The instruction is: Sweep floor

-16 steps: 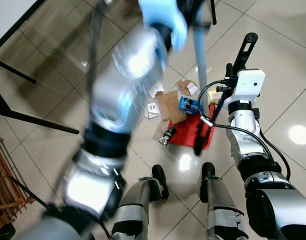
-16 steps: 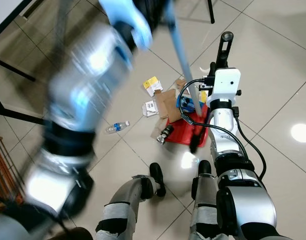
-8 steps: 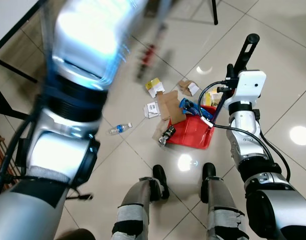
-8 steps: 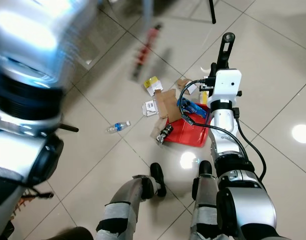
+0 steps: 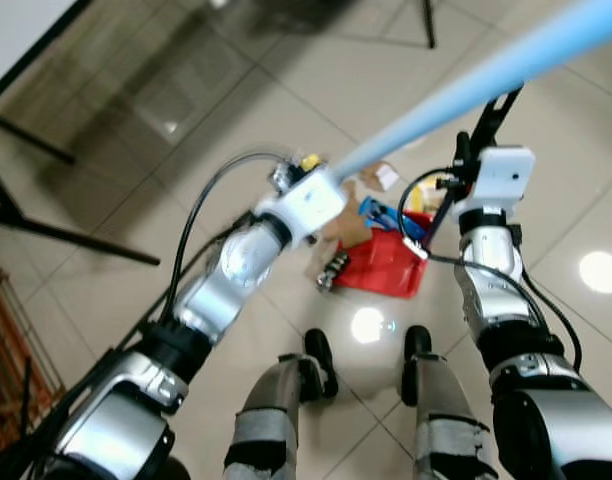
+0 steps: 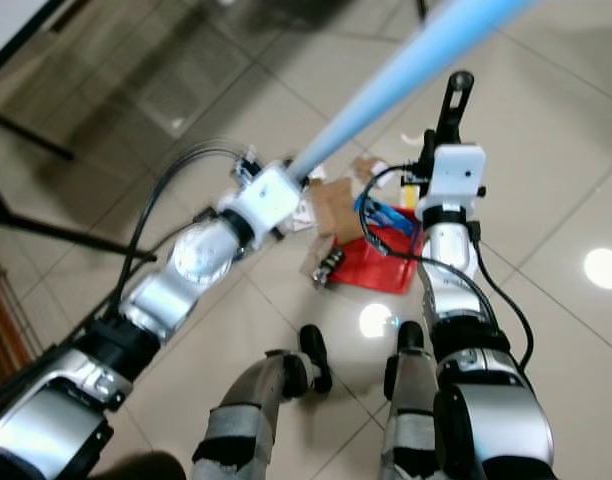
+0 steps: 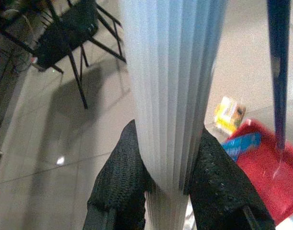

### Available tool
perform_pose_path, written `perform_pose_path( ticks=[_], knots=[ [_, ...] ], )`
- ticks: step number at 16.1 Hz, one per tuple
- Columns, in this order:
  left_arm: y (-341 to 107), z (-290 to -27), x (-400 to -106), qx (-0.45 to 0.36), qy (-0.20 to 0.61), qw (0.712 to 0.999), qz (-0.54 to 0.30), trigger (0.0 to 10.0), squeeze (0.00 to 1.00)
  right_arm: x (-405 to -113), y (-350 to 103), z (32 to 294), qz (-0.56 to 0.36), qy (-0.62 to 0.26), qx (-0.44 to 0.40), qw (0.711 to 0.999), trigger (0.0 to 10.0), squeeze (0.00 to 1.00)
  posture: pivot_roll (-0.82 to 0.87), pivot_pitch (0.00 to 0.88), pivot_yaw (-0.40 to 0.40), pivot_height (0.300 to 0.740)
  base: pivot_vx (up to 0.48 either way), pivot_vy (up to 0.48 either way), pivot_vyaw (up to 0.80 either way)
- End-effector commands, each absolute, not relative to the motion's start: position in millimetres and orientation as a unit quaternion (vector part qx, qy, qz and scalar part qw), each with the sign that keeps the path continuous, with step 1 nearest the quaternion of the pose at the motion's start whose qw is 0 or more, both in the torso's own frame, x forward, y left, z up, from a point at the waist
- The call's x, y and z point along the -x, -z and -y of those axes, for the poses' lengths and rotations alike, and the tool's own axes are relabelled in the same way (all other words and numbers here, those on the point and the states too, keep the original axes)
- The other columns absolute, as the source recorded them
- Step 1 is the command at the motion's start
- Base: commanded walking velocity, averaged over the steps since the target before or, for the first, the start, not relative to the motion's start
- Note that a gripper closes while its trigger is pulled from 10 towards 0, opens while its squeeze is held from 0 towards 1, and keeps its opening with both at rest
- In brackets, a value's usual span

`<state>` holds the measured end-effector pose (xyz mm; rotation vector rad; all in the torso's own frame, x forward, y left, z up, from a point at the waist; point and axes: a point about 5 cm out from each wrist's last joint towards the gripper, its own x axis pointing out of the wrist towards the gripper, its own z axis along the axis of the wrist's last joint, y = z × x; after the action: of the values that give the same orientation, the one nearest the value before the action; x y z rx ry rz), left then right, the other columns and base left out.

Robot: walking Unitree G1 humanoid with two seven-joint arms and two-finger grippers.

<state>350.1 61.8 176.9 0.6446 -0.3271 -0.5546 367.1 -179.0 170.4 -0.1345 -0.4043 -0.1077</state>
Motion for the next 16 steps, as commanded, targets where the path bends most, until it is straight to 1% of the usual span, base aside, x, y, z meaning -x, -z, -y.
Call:
perform_pose_path(
  ticks=[1, 2, 3, 11, 14, 16],
  knots=[
    [-187.1, -49.7, -344.1, -0.322, 0.275, 0.880, 0.214, 10.0, 0.00, -360.7, -142.9, 169.4, 0.148, 0.041, 0.050, 0.987, 10.0, 0.00, 0.07, 0.624, 0.258, 0.740, 0.000, 0.000, 0.00],
    [-186.8, -41.4, -341.9, -0.303, 0.279, 0.885, 0.216, 10.0, 0.00, -359.6, -142.9, 169.2, 0.151, 0.040, 0.050, 0.987, 10.0, 0.00, 0.06, 0.631, 0.255, 0.740, 0.000, 0.000, 0.00],
    [-189.3, -22.2, -338.9, -0.268, 0.281, 0.893, 0.227, 10.0, 0.00, -356.7, -142.2, 169.3, 0.154, 0.039, 0.050, 0.986, 10.0, 0.00, 0.06, 0.634, 0.254, 0.740, 0.000, 0.000, 0.00],
    [-203.9, 2.3, -336.4, -0.175, 0.267, 0.916, 0.244, 10.0, 0.00, -352.3, -141.3, 170.8, 0.154, 0.045, 0.048, 0.986, 10.0, 0.00, 0.05, 0.642, 0.260, 0.740, 0.000, 0.000, 0.00],
    [-215.0, 9.9, -335.8, -0.125, 0.255, 0.927, 0.244, 10.0, 0.00, -351.4, -140.6, 170.5, 0.153, 0.045, 0.047, 0.986, 10.0, 0.00, 0.06, 0.645, 0.263, 0.740, 0.000, 0.000, 0.00],
    [-231.7, 13.5, -336.7, -0.064, 0.249, 0.937, 0.238, 10.0, 0.00, -352.0, -141.3, 171.4, 0.151, 0.046, 0.046, 0.986, 10.0, 0.00, 0.07, 0.638, 0.271, 0.740, 0.000, 0.000, 0.00]
  ],
)
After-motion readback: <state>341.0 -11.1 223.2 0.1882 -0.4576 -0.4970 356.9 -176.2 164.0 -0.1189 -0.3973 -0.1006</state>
